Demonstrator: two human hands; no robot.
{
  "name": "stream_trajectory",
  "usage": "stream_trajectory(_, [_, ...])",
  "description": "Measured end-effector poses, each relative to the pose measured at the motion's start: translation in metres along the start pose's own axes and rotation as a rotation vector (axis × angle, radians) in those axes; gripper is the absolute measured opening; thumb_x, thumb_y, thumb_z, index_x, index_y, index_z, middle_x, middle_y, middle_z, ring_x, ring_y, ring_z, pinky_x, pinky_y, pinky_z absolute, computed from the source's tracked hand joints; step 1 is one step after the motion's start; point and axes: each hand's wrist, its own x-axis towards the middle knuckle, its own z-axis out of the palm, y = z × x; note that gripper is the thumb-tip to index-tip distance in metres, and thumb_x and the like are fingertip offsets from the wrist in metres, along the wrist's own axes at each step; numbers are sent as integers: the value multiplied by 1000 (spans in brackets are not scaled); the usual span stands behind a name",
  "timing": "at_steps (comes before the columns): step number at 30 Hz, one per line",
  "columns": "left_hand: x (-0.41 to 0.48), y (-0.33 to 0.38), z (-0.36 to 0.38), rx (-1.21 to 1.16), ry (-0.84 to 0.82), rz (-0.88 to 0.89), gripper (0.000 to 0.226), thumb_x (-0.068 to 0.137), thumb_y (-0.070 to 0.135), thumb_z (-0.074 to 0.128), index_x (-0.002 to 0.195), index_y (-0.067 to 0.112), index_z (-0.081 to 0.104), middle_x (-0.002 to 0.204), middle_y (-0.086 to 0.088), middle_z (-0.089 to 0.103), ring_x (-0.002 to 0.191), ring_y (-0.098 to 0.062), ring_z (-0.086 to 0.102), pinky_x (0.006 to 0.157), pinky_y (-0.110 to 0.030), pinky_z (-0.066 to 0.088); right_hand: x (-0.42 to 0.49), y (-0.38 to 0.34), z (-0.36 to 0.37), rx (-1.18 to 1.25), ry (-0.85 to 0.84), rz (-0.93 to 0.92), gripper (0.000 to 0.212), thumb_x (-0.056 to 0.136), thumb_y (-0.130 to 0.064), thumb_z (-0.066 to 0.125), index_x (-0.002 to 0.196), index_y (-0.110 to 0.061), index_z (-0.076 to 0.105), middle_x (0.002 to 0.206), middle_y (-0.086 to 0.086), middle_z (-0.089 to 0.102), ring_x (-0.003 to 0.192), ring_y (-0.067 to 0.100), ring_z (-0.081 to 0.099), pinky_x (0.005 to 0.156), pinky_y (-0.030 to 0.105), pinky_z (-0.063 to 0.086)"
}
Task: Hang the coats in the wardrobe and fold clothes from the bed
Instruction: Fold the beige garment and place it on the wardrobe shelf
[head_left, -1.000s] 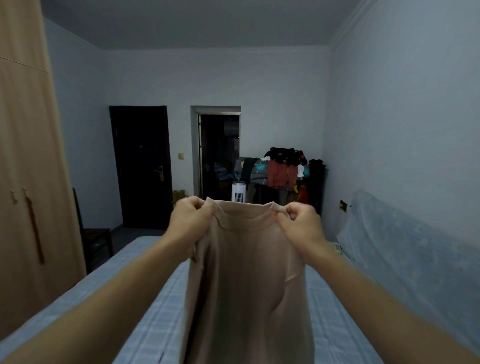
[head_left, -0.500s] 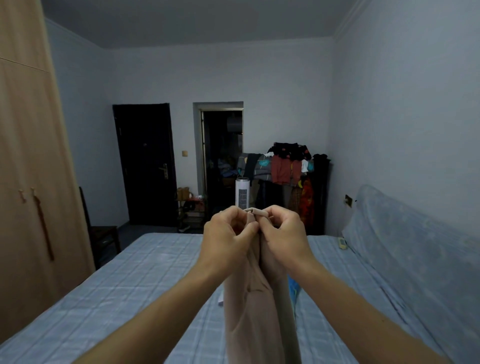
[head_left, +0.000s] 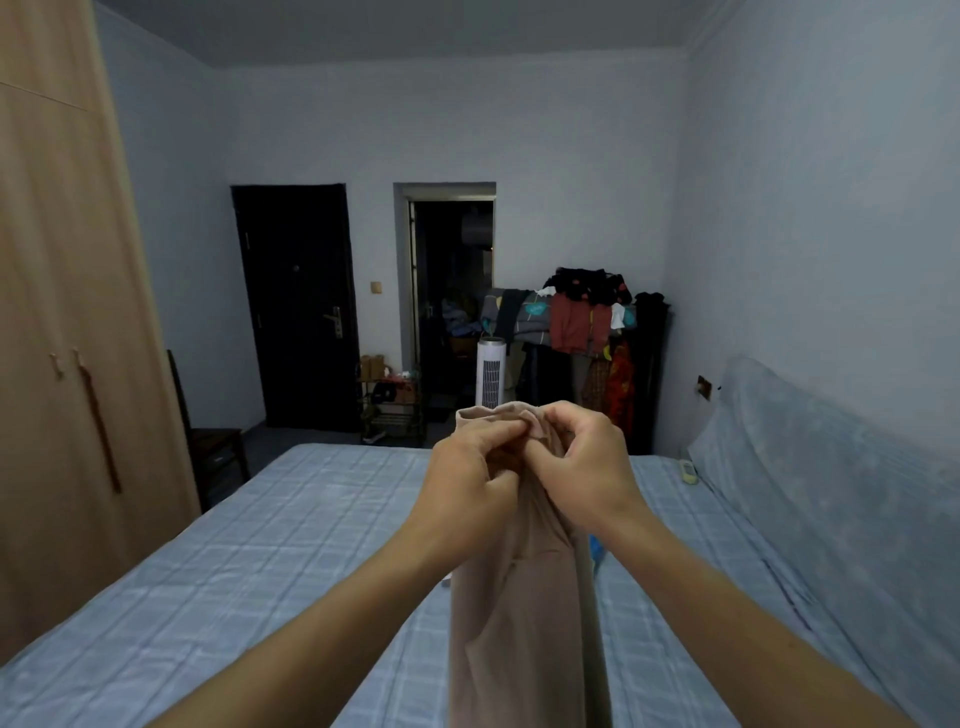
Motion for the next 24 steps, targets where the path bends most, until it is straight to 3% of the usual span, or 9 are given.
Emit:
stream_trajectory(5, [-6,-3,-4,136,35,159,48,81,-2,60,125,17,66,122,3,64,114,-3,56,100,-22,46,0,-1,1,-27,31,-2,12,88,-16,63,88,-22,73,75,-6,71,72,7,66,66,30,56])
stream_trajectory(8, [-8,-11,-10,262,119,228,37,84,7,65,119,19,69,112,6,62,102,-3,55,85,-12,46,-1,-2,2,-19,35,-11,12,92,-24,63,85,-22,72,73,-3,70,71,12,65,65,36,54])
stream_trajectory(10, [-7,-14,-17,439,214,257,32,83,12,69,114,21,69,108,7,59,100,-8,50,81,-13,43,-3,-3,1,10,19,-29,12,93,-26,63,85,-25,72,72,-3,69,69,16,64,63,36,53])
stream_trajectory(13, [-2,-19,-28,602,301,296,50,76,16,74,123,23,60,124,4,52,112,-16,45,91,-27,44,-5,-3,-2,63,-18,-45,14,94,-22,62,86,-25,73,74,-1,70,73,25,64,66,42,54])
stream_trajectory(15, [3,-20,-35,637,246,279,66,74,23,76,134,27,48,131,5,50,119,-17,44,97,-32,40,-5,-4,-4,91,-45,-56,14,95,-23,61,89,-25,74,77,0,70,76,25,64,69,42,54])
stream_trajectory(17, [8,-22,-40,562,126,192,66,76,29,76,134,31,45,122,10,57,113,-13,50,96,-34,43,-5,-5,-6,106,-68,-77,13,94,-24,62,91,-26,74,77,-1,69,76,22,63,70,38,54])
stream_trajectory(19, [13,-23,-44,395,26,120,43,79,29,76,118,31,58,103,15,65,97,-5,59,86,-33,52,-6,-5,-9,115,-83,-98,12,93,-24,62,92,-25,74,78,-1,69,76,22,63,70,38,53])
stream_trajectory(21, [14,-23,-46,256,-10,115,15,83,23,75,95,29,69,85,14,68,82,-4,63,75,-34,56,-7,-4,-12,121,-95,-123,11,93,-22,63,92,-23,74,78,1,69,74,24,61,69,39,52])
stream_trajectory(24, [14,-20,-46,163,-16,140,8,85,21,73,83,28,70,76,10,68,75,-9,65,67,-35,57,-10,-3,-17,119,-116,-166,9,93,-19,64,93,-21,72,78,3,67,72,24,59,67,39,51])
